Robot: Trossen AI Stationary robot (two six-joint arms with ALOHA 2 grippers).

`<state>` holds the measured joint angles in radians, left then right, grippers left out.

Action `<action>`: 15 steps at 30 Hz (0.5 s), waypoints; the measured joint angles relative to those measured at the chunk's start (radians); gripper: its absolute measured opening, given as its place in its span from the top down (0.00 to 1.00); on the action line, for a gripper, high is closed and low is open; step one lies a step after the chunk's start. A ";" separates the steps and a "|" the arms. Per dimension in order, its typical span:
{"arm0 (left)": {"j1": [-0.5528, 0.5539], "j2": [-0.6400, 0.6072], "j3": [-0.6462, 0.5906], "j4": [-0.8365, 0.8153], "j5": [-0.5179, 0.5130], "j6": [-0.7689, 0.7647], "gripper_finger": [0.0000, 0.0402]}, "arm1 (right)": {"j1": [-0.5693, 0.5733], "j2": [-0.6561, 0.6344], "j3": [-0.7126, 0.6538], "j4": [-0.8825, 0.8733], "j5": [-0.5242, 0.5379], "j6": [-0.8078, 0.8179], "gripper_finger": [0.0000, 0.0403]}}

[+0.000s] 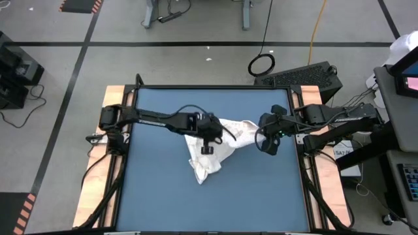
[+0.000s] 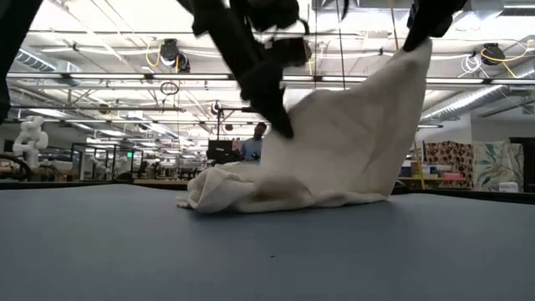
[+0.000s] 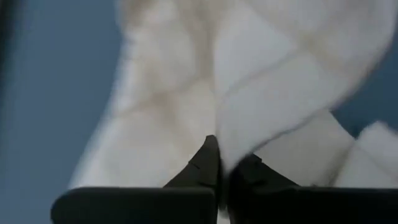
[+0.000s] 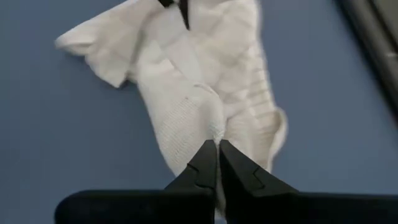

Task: Roll towel into tight, uniform cylinder
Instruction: Roll the white towel

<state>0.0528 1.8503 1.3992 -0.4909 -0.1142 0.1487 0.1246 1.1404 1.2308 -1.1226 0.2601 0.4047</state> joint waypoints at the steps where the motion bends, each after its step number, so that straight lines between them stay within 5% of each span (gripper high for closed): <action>1: 0.000 -0.024 0.015 -0.026 -0.036 -0.002 0.97 | 0.000 0.000 0.000 0.003 0.023 0.016 1.00; 8: 0.005 -0.188 0.121 -0.123 -0.228 -0.011 0.99 | 0.042 0.019 0.000 0.107 0.023 0.125 0.94; 15: -0.003 -0.267 0.164 -0.153 -0.190 0.029 0.99 | 0.154 0.048 0.000 0.153 -0.004 0.155 0.76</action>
<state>0.0495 1.5829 1.5635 -0.6440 -0.3041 0.1772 0.2789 1.1884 1.2304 -0.9697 0.2559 0.5601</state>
